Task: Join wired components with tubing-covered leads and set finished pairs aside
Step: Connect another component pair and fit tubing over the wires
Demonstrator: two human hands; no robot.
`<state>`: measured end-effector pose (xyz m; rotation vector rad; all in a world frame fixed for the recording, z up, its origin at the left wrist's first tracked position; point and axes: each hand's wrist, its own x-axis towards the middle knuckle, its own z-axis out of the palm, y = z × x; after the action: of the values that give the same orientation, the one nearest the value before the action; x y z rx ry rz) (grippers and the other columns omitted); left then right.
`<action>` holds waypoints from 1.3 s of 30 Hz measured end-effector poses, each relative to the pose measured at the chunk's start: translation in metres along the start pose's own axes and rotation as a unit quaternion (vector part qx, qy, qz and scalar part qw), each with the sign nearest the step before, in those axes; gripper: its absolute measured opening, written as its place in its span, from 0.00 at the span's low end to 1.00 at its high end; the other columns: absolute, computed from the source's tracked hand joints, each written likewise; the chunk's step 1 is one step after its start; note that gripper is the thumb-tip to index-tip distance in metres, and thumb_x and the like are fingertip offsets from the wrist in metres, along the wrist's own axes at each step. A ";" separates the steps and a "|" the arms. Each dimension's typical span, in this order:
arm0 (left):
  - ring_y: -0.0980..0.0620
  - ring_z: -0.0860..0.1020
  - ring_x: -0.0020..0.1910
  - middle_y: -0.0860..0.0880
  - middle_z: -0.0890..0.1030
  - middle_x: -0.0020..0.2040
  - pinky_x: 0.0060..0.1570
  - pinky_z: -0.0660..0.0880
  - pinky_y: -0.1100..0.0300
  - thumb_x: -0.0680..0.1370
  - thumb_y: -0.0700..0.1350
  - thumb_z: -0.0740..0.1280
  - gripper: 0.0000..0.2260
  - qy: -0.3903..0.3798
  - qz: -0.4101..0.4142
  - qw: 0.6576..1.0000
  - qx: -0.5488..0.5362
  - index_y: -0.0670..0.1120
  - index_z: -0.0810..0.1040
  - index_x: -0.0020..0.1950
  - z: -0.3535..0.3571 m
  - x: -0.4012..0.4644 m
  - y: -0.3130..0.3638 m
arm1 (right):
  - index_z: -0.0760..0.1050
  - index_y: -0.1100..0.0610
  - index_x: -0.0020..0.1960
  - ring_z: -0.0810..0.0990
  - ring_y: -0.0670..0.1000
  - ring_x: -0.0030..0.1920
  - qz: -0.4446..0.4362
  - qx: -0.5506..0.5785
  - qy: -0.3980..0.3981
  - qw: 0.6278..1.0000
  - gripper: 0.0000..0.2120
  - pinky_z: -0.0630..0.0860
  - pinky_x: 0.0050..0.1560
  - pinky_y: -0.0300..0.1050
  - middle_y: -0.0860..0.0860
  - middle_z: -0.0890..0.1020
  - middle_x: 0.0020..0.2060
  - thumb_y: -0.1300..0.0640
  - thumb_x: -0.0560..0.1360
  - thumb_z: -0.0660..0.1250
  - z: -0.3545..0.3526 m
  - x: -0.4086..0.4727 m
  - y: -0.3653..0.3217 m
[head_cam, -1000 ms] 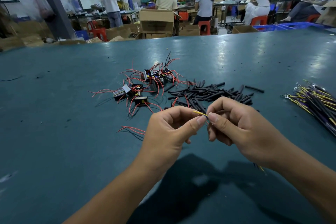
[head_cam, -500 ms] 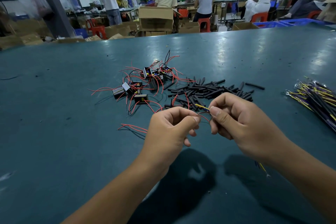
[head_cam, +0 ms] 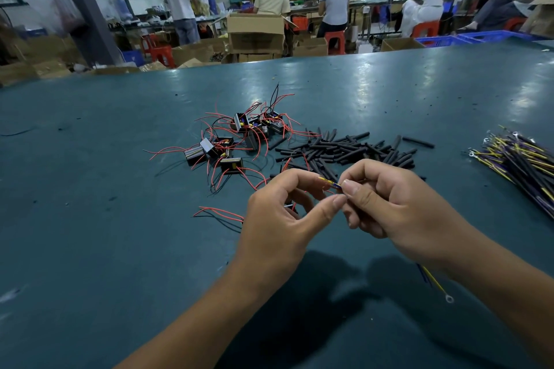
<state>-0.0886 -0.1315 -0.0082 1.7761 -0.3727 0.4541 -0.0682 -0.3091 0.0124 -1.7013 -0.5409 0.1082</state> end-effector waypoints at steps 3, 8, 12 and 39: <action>0.57 0.76 0.34 0.56 0.82 0.38 0.31 0.76 0.46 0.73 0.52 0.74 0.05 0.017 0.007 1.000 -0.006 0.54 0.81 0.47 0.000 0.001 -0.001 | 0.73 0.61 0.49 0.66 0.50 0.26 0.006 0.007 -0.006 1.000 0.08 0.64 0.26 0.37 0.52 0.79 0.28 0.58 0.82 0.61 0.001 0.000 -0.001; 0.60 0.73 0.32 0.57 0.79 0.36 0.29 0.69 0.60 0.76 0.48 0.72 0.01 0.029 0.029 0.999 -0.003 0.52 0.81 0.46 0.000 0.000 -0.002 | 0.72 0.63 0.49 0.65 0.51 0.26 0.012 0.024 -0.009 1.000 0.08 0.64 0.25 0.36 0.52 0.79 0.28 0.59 0.82 0.60 0.002 -0.002 -0.003; 0.60 0.73 0.32 0.57 0.79 0.36 0.33 0.67 0.65 0.78 0.46 0.71 0.02 0.029 0.052 0.998 0.016 0.52 0.82 0.45 -0.001 0.000 -0.001 | 0.72 0.64 0.49 0.64 0.48 0.24 0.026 0.067 -0.009 0.997 0.08 0.63 0.25 0.35 0.54 0.77 0.28 0.59 0.83 0.59 0.002 -0.002 -0.003; 0.56 0.74 0.31 0.52 0.78 0.33 0.29 0.72 0.61 0.78 0.47 0.67 0.08 -0.029 -0.053 0.997 -0.041 0.49 0.80 0.39 -0.002 0.005 -0.001 | 0.73 0.61 0.47 0.64 0.48 0.24 0.027 0.018 -0.025 0.999 0.10 0.63 0.25 0.35 0.52 0.76 0.27 0.57 0.83 0.59 -0.007 0.003 0.000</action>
<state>-0.0838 -0.1297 -0.0062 1.7225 -0.3318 0.3086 -0.0632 -0.3147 0.0147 -1.6819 -0.5266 0.1995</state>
